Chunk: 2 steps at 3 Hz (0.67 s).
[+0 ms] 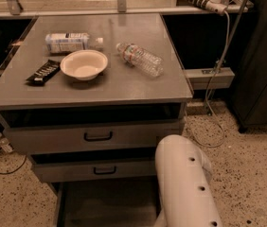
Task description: Open bottom drawer
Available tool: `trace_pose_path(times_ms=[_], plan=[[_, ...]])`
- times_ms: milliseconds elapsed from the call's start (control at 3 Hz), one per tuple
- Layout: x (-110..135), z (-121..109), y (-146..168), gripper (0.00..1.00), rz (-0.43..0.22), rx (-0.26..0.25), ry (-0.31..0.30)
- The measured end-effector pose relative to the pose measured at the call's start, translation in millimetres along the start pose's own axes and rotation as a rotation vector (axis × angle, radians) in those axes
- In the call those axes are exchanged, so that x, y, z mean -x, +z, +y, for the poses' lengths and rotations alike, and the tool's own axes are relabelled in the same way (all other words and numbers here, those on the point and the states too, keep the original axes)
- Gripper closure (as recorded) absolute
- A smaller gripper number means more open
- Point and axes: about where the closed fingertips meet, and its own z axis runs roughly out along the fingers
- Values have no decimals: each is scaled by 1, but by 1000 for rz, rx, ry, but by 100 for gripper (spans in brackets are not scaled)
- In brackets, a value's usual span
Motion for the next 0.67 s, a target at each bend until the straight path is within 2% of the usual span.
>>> trace_pose_path(times_ms=[667], plan=[[0, 2, -1, 0, 1, 5, -1]])
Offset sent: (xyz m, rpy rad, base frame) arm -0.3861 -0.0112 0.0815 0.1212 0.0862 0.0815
